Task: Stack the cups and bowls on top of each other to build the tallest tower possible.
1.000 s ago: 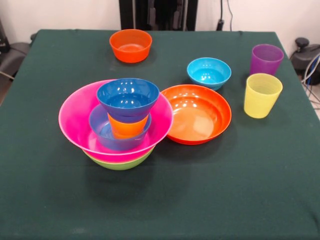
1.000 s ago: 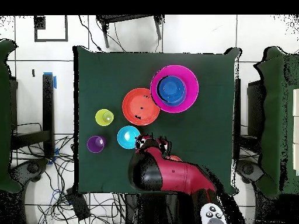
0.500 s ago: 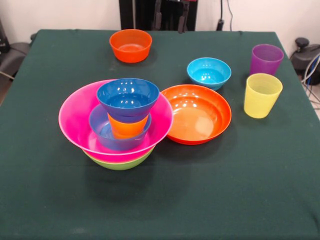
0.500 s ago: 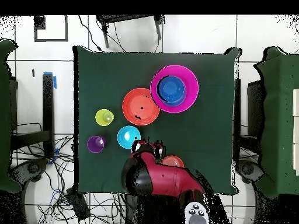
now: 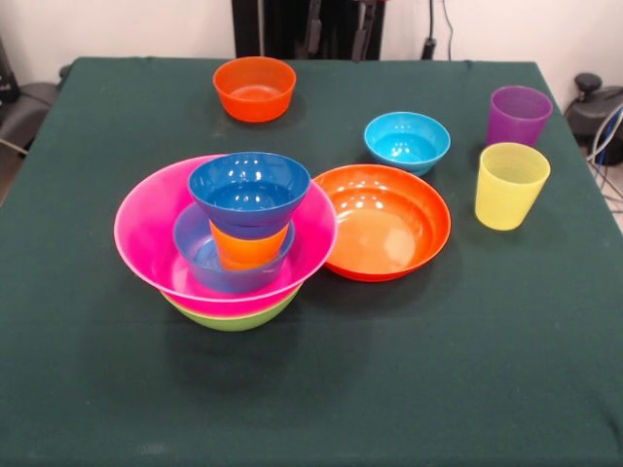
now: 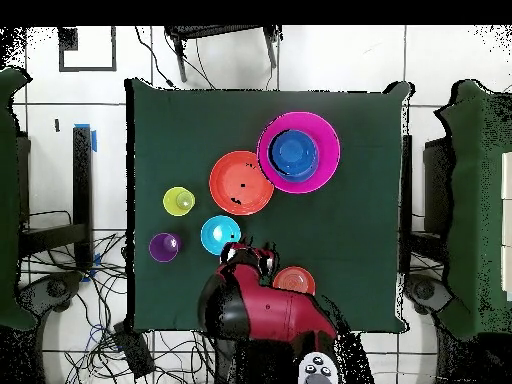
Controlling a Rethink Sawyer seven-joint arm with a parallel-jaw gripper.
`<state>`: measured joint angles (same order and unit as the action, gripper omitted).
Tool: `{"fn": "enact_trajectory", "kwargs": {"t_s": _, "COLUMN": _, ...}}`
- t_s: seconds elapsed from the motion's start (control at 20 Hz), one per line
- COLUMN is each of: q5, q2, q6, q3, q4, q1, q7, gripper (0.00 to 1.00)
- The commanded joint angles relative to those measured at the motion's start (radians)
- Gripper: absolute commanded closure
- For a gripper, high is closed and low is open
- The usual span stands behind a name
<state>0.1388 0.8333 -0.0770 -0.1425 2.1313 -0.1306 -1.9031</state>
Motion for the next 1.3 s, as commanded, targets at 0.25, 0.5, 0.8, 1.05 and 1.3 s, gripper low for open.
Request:
{"fn": "enact_trajectory", "kwargs": {"t_s": 0.25, "q5": -0.112, "q2": -0.051, "q6": 0.005, "q3": -0.02, "q4": -0.048, "q1": 0.092, "q7": -0.189, "gripper": 0.0}}
{"fn": "enact_trajectory", "kwargs": {"t_s": 0.5, "q5": -0.147, "q2": -0.094, "q6": -0.021, "q3": -0.001, "q4": -0.062, "q1": 0.098, "q7": -0.2, "gripper": 0.0}}
{"fn": "enact_trajectory", "kwargs": {"t_s": 0.8, "q5": -0.183, "q2": -0.157, "q6": -0.051, "q3": 0.018, "q4": -0.096, "q1": 0.102, "q7": -0.201, "gripper": 0.0}}
{"fn": "enact_trajectory", "kwargs": {"t_s": 1.05, "q5": -0.208, "q2": -0.183, "q6": -0.083, "q3": -0.005, "q4": -0.103, "q1": 0.131, "q7": -0.21, "gripper": 0.0}}
{"fn": "enact_trajectory", "kwargs": {"t_s": 1.3, "q5": -0.234, "q2": -0.2, "q6": -0.114, "q3": -0.031, "q4": -0.093, "q1": 0.171, "q7": -0.215, "gripper": 0.0}}
